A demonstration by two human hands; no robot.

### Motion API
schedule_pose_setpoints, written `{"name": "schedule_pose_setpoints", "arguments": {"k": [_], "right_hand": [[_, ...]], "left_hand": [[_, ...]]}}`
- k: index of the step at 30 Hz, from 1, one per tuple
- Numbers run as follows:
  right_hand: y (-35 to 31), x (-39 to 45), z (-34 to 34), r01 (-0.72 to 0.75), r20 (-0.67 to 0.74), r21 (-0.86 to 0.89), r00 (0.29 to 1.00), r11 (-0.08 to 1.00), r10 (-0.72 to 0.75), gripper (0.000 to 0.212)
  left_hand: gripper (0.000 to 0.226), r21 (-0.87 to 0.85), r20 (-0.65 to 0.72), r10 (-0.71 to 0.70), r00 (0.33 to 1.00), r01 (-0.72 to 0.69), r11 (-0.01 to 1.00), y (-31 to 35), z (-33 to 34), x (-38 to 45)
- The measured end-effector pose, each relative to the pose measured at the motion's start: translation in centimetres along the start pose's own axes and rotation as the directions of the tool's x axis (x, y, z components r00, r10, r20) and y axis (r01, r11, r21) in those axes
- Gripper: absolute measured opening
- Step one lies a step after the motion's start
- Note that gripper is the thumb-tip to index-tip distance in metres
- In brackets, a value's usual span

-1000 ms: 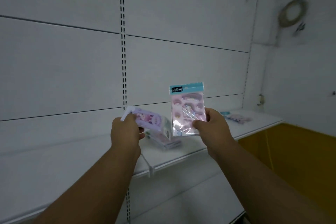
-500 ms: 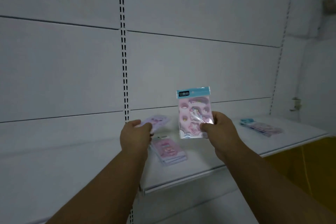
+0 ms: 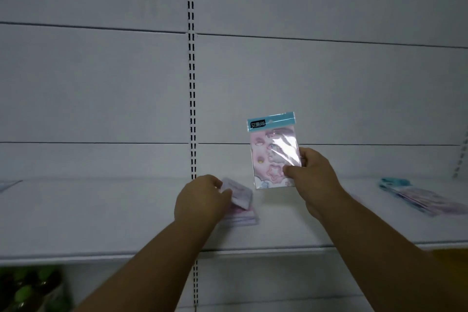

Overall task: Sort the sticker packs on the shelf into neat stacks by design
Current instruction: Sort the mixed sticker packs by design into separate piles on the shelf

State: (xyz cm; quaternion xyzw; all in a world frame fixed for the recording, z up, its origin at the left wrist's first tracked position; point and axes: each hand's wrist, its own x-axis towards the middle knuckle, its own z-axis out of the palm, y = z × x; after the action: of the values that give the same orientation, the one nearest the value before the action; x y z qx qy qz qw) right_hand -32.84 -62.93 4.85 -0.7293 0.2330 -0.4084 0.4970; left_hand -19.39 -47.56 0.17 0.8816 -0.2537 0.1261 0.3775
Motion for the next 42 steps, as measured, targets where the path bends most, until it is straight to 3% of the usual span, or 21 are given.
{"name": "schedule_pose_setpoints", "arguments": {"k": [3,6,8,10,12,15,19,22,26,31,38,42], "right_hand": [[0.9,0.6,-2.0,0.008,0.094,0.011,0.996,1.0,-0.009,0.026],[1.9,1.2,-4.9,0.019,0.147,0.011,0.989,1.0,-0.02,0.024],[2.5,1.5,-7.0,0.012,0.169,0.013,0.985,1.0,-0.014,0.026],[3.1,1.9,-9.1,0.001,0.177,0.016,0.984,1.0,-0.004,0.027],[3.7,2.5,-11.4,-0.017,0.19,0.007,0.982,1.0,0.015,0.026],[4.6,3.9,-15.1,-0.024,0.212,-0.049,0.977,0.999,0.034,0.025],[5.9,5.8,-20.6,0.034,0.134,-0.163,0.991,0.986,-0.012,0.016],[6.6,7.2,-25.0,0.055,0.047,-0.396,0.998,0.917,-0.04,0.016],[7.8,9.5,-29.9,-0.059,-0.061,-0.693,0.998,0.718,0.023,0.019],[10.5,11.5,-32.9,-0.189,-0.158,-0.808,0.982,0.558,0.102,0.02],[14.2,14.9,-34.5,-0.128,-0.063,-0.866,0.987,0.483,0.148,0.025],[15.5,15.8,-34.9,0.005,0.067,-0.908,0.989,0.419,0.133,0.032]], "left_hand": [[0.035,0.223,0.031,-0.026,0.999,0.018,0.975,1.3,0.4,-1.2],[0.043,0.5,-0.016,-0.064,0.998,0.063,0.864,3.4,0.6,-1.9],[0.04,0.523,-0.108,0.009,0.994,0.049,0.851,5.4,0.8,-2.4],[0.037,0.344,-0.196,0.106,0.975,-0.033,0.938,8.3,1.9,-2.5],[0.038,-0.034,-0.14,0.045,0.989,-0.05,0.998,12.1,3.5,-2.1],[0.031,-0.539,0.109,-0.063,0.992,0.113,0.835,17.5,6.7,-1.0],[0.016,-0.701,0.282,-0.011,0.959,0.214,0.681,22.8,11.7,1.3],[0.012,-0.721,0.408,0.05,0.911,0.288,0.63,26.6,16.2,2.4],[0.014,-0.67,0.542,0.148,0.827,0.319,0.67,31.2,22.2,2.9],[0.018,-0.564,0.599,0.109,0.794,0.321,0.761,34.1,28.0,2.6],[0.026,-0.366,0.519,0.042,0.854,0.177,0.914,35.4,31.8,3.9],[0.029,-0.073,0.469,-0.01,0.883,0.05,0.996,35.1,32.2,3.5]]}}
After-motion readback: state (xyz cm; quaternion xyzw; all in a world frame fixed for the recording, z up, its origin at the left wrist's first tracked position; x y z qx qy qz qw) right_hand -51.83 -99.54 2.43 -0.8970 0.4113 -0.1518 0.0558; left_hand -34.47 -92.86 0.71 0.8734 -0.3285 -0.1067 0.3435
